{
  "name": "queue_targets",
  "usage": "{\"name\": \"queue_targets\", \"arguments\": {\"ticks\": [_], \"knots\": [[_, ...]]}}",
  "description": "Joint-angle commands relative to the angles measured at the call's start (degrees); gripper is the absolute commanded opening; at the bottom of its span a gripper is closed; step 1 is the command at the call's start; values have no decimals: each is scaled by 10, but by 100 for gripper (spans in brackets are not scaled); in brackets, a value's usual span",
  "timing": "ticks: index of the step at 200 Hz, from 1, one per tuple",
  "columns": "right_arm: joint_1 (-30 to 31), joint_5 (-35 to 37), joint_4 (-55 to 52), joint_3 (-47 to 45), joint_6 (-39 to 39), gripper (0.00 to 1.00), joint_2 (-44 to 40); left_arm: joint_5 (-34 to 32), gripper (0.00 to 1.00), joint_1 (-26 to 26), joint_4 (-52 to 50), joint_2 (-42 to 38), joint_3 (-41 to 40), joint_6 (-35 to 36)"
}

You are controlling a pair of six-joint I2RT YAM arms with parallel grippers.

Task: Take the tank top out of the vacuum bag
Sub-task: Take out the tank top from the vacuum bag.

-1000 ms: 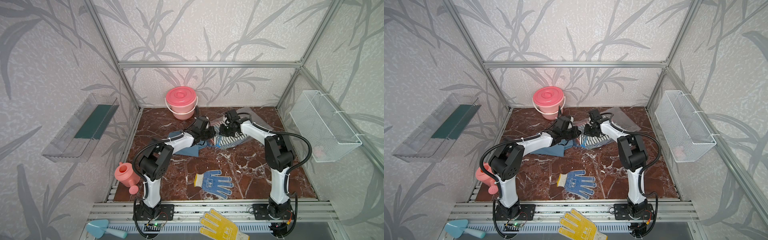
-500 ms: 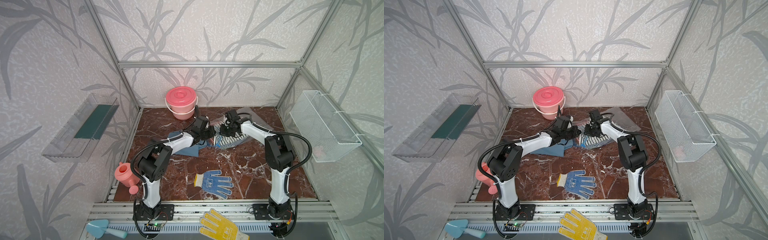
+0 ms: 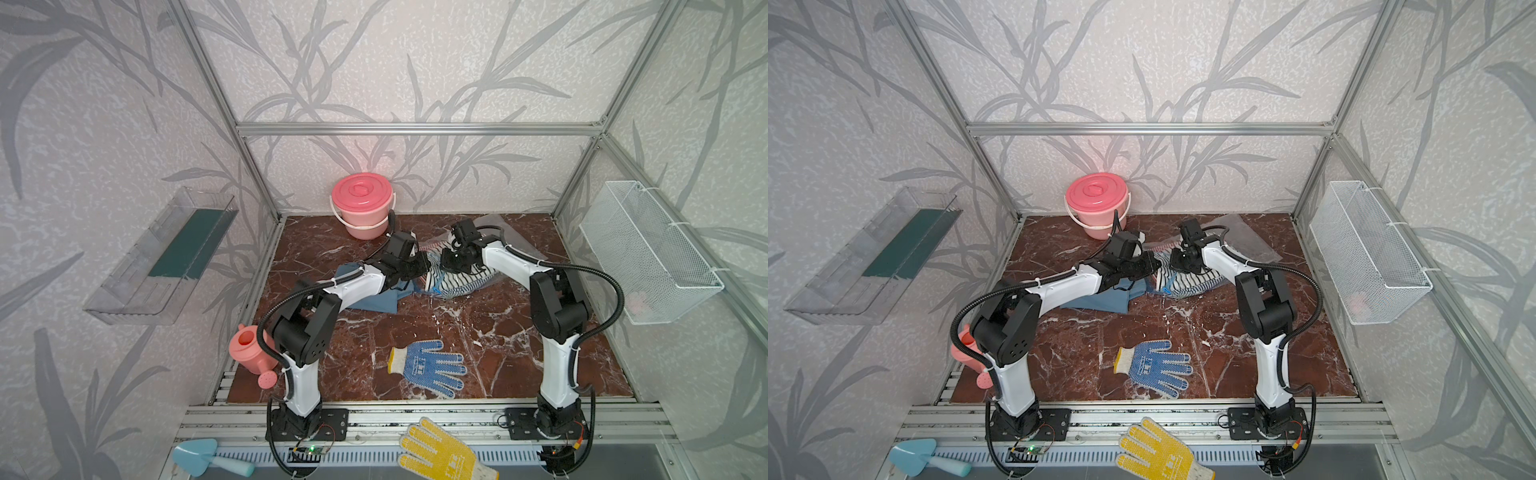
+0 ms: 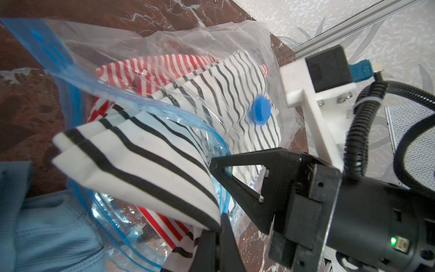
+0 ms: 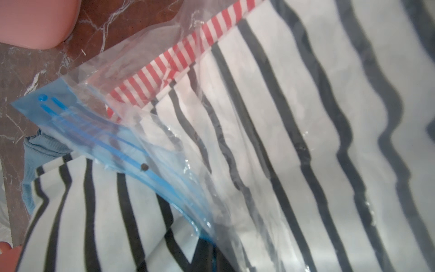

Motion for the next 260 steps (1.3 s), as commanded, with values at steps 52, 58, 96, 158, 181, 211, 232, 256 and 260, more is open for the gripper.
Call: {"name": "queue_targets", "arguments": {"ticks": [52,58,96,158,181,211,232,256,260], "knots": [[-11,22,-18,-2,6,0,2,2,0,3,2,-48,-12,-1],[-11,21,-19,-2,6,0,2,2,0,3,1,-49,-14,-1],[-11,21,-18,-5,6,0,3,-5,0,3,-6,-61,-21,3],[-11,22,-18,-12,4,0,-4,-13,0,5,-14,-68,-28,4],[-12,22,-13,-20,6,0,-7,-17,0,6,-14,-73,-35,4],[-12,17,-13,-18,7,0,-4,-17,0,9,-16,-79,-40,3],[-12,17,-12,-18,6,0,-5,-16,0,9,-17,-83,-42,3],[-12,18,-13,-18,6,0,-4,-21,0,9,-21,-87,-45,4],[-12,18,-13,-18,6,0,-3,-21,0,10,-21,-87,-46,5]]}}
